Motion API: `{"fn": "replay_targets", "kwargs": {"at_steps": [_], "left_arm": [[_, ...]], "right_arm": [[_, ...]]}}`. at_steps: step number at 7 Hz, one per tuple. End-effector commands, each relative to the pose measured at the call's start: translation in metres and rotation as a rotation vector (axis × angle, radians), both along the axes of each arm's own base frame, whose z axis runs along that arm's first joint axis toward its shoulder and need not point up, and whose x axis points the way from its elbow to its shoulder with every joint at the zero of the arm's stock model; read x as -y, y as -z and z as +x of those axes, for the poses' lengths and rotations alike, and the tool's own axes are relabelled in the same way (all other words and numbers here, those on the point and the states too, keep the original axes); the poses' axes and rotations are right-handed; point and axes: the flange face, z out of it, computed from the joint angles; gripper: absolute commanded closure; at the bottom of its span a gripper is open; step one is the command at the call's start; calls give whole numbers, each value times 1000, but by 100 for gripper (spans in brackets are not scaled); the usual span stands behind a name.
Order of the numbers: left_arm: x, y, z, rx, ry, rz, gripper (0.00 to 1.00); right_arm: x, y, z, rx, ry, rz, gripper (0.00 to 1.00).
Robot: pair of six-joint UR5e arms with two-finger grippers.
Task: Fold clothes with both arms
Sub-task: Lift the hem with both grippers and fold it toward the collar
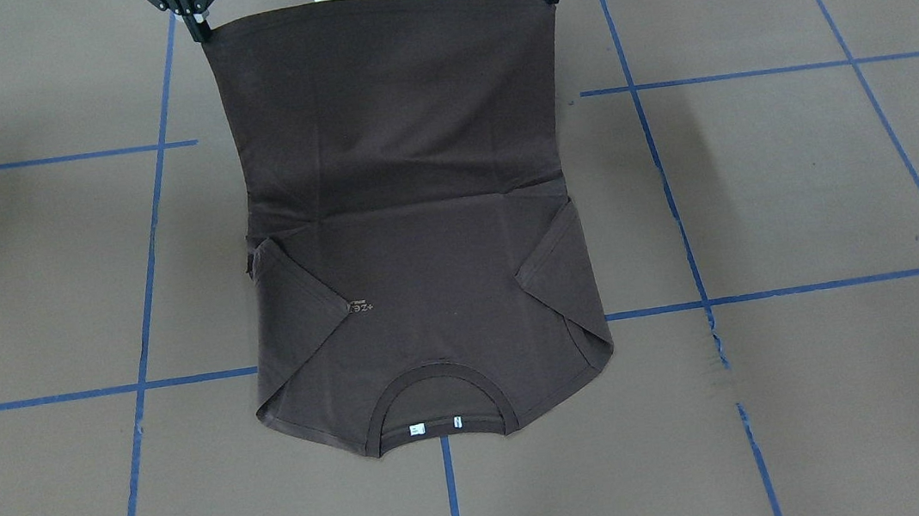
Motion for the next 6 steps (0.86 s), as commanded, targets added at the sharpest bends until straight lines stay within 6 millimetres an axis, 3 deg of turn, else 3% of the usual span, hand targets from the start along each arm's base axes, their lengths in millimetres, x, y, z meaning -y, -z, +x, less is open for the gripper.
{"fn": "replay_targets", "kwargs": {"at_steps": [1, 4, 6], "left_arm": [[70, 1, -3, 62, 59, 64, 100], [149, -14, 24, 134, 95, 87, 100], [211, -57, 62, 129, 137, 99, 100]], "right_arm": [[68, 11, -3, -11, -64, 7, 100], [149, -7, -35, -117, -111, -7, 100], [194, -19, -53, -138, -137, 4, 100]]}}
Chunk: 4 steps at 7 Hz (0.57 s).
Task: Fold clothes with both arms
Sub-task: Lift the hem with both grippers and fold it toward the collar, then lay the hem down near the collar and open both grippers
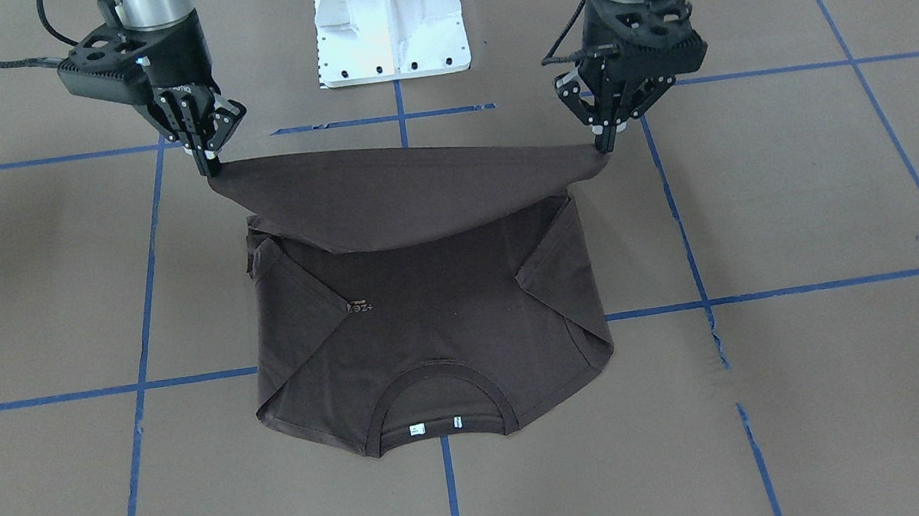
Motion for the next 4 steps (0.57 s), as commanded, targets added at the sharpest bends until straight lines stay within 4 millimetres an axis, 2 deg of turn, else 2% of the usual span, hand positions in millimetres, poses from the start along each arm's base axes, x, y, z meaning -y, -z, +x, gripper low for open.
{"fn": "replay_targets", "kwargs": {"at_steps": [1, 2, 4], "left_arm": [[60, -39, 41, 7, 31, 3, 100], [73, -47, 55, 6, 32, 6, 100], [104, -87, 83, 28, 67, 29, 100]], "right_arm": [[57, -26, -34, 2, -34, 18, 100], [79, -44, -50, 0, -47, 18, 100], [119, -85, -94, -22, -35, 30, 100]]}}
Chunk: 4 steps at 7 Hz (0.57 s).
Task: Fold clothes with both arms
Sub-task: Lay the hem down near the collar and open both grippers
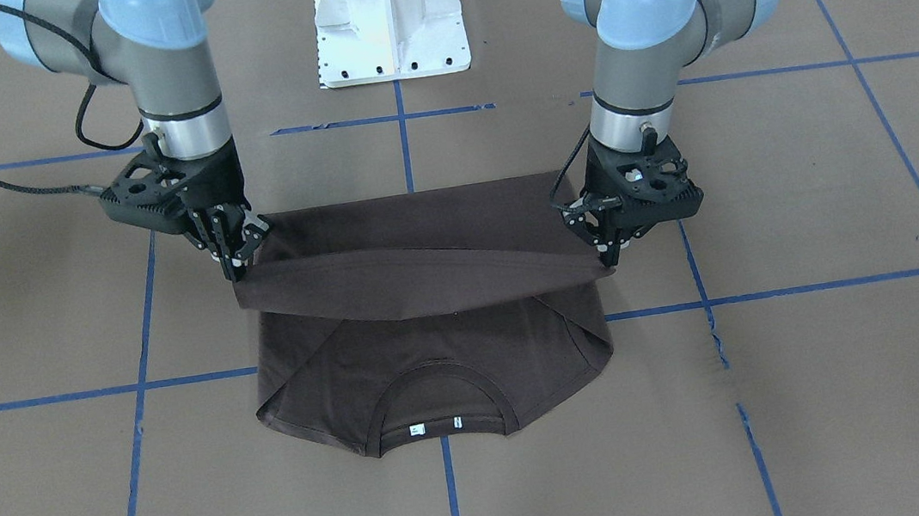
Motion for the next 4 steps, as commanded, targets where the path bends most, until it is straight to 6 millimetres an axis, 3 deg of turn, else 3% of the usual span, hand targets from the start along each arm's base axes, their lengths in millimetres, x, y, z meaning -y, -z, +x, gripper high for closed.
{"fn": "replay_targets", "kwargs": {"at_steps": [1, 2, 4], "left_arm": [[32, -47, 31, 12, 23, 21, 100], [43, -56, 42, 19, 23, 14, 100], [45, -66, 49, 30, 18, 5, 100]], "right_arm": [[37, -52, -41, -9, 4, 10, 100], [43, -66, -45, -19, 2, 4, 100], [44, -67, -44, -24, 6, 8, 100]]}}
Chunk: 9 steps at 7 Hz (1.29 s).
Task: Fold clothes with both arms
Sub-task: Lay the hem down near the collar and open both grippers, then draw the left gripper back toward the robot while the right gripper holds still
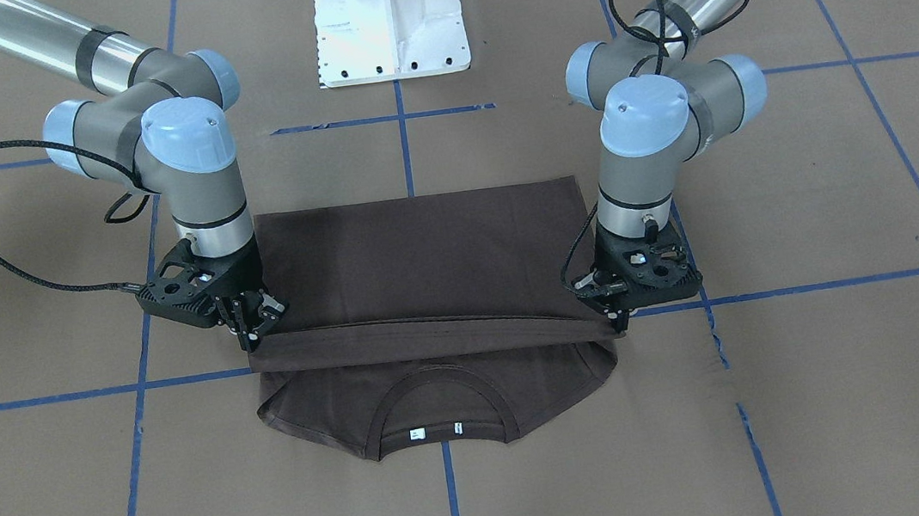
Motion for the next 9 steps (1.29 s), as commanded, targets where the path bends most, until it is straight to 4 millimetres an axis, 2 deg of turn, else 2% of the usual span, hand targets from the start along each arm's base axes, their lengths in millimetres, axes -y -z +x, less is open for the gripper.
{"fn": "replay_targets", "kwargs": {"at_steps": [1, 2, 3, 4, 5, 7, 8, 9], "left_arm": [[1, -7, 7, 7, -6, -6, 100], [0, -8, 7, 8, -6, -7, 100], [0, -9, 7, 7, -7, -7, 93], [-1, -9, 4, 33, -54, 38, 1], [-4, 0, -4, 29, -89, 96, 0], [-42, 10, -31, -22, -104, 136, 0], [-71, 1, -46, -54, -134, 122, 0], [-119, -6, -55, -80, -172, 115, 0]], "right_arm": [[5, -5, 2, -11, 3, 4, 100], [6, -10, 1, -21, 8, 2, 100], [6, -11, 0, -22, 9, 1, 100], [6, -11, -1, -39, 33, 25, 1], [8, -4, 4, -49, 82, 68, 0], [8, 12, 27, -23, 151, 111, 0], [1, 12, 36, -17, 161, 121, 0], [-2, 14, 38, -11, 166, 125, 0]]}}
